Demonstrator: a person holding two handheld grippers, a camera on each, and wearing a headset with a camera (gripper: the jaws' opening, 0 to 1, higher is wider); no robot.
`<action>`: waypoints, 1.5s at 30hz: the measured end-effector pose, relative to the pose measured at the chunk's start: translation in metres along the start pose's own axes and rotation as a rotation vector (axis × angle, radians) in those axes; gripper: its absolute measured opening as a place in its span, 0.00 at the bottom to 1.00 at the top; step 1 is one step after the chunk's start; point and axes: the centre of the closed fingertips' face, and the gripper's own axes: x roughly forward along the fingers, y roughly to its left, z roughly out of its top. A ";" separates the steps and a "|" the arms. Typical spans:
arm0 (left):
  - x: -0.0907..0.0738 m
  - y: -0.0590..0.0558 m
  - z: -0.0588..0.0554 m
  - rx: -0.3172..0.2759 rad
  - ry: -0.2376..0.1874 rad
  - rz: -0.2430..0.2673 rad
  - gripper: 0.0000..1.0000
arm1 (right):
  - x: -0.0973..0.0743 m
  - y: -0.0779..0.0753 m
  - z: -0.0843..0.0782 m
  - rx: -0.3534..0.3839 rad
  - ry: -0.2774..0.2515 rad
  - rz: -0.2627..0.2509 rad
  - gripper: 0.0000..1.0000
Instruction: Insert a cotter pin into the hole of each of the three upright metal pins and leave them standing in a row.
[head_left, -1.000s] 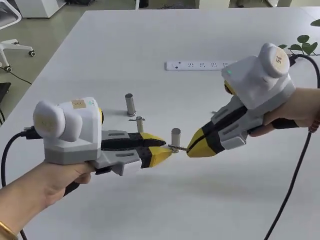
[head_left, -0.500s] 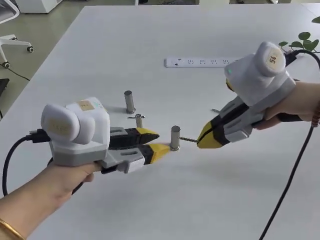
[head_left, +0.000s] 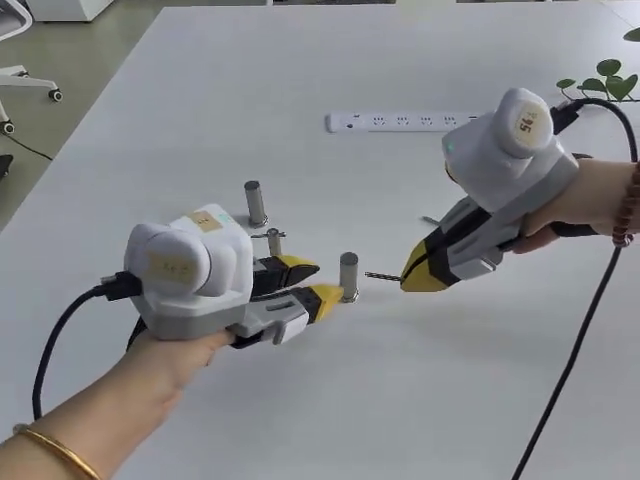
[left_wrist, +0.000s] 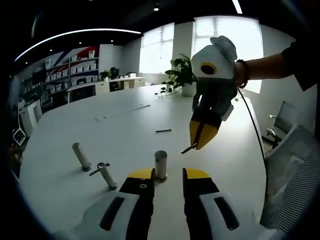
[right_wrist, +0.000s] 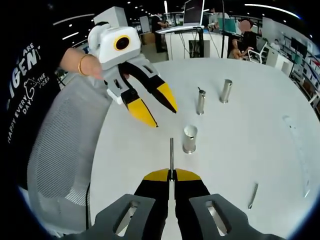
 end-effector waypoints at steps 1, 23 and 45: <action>0.003 0.001 -0.001 -0.002 0.004 0.006 0.20 | 0.000 -0.002 0.000 0.002 0.001 -0.003 0.00; 0.034 0.012 0.001 -0.070 0.025 0.048 0.21 | 0.008 -0.025 -0.001 -0.022 0.019 -0.024 0.00; 0.044 0.014 -0.005 -0.070 0.059 0.032 0.12 | 0.013 -0.029 0.007 -0.078 0.057 -0.029 0.00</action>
